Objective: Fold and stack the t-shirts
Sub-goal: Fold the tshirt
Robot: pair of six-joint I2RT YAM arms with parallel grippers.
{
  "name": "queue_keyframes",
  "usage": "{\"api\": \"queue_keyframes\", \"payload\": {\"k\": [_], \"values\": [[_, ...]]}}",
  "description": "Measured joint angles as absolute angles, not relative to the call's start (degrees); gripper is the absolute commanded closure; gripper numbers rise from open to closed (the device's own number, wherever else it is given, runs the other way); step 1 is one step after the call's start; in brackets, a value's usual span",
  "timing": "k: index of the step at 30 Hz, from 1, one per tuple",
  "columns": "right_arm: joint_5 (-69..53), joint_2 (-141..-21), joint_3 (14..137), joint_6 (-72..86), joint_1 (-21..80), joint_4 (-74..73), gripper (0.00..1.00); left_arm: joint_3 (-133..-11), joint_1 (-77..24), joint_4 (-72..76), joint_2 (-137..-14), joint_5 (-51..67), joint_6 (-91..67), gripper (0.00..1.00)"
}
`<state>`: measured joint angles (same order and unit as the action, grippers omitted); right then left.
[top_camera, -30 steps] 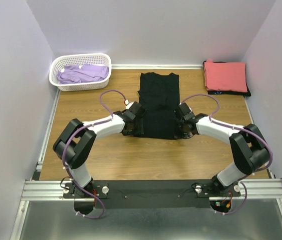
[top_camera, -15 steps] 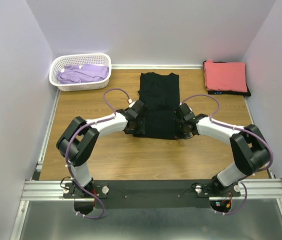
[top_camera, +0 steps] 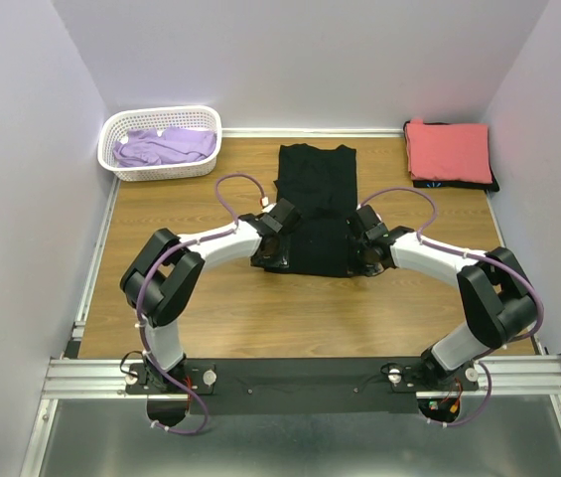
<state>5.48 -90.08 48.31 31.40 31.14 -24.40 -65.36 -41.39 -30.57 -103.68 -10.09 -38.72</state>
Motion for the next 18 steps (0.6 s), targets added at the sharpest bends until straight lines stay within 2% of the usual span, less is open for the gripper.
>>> {"api": "queue_keyframes", "payload": {"k": [3,6,8,11,14,15,18], "values": [[5.5,-90.1,48.3,31.3,31.1,-24.4,0.99,-66.5,-41.5,-32.0,-104.5,-10.4,-38.8,0.45],[5.5,-89.8,48.0,31.3,31.1,-24.1,0.99,-67.2,-42.2,-32.6,-105.1,-10.9,-39.0,0.51],[5.5,-89.6,47.8,31.2,31.1,-23.9,0.99,-67.5,-42.9,-32.8,-105.4,-11.5,-39.1,0.61],[5.5,-89.6,47.7,31.2,31.1,-23.8,0.99,-67.7,-43.8,-32.7,-105.6,-12.0,-39.4,0.7],[5.5,-89.5,47.7,31.0,31.1,-23.7,0.99,-67.7,-44.3,-32.4,-105.7,-12.1,-39.7,0.88],[5.5,-89.4,47.6,31.0,31.1,-23.7,0.99,-67.7,-44.5,-32.2,-105.7,-12.1,-39.9,0.99],[5.5,-89.1,47.3,30.8,31.1,-23.6,0.99,-67.5,-44.8,-32.0,-105.7,-12.2,-40.1,1.0]]}}
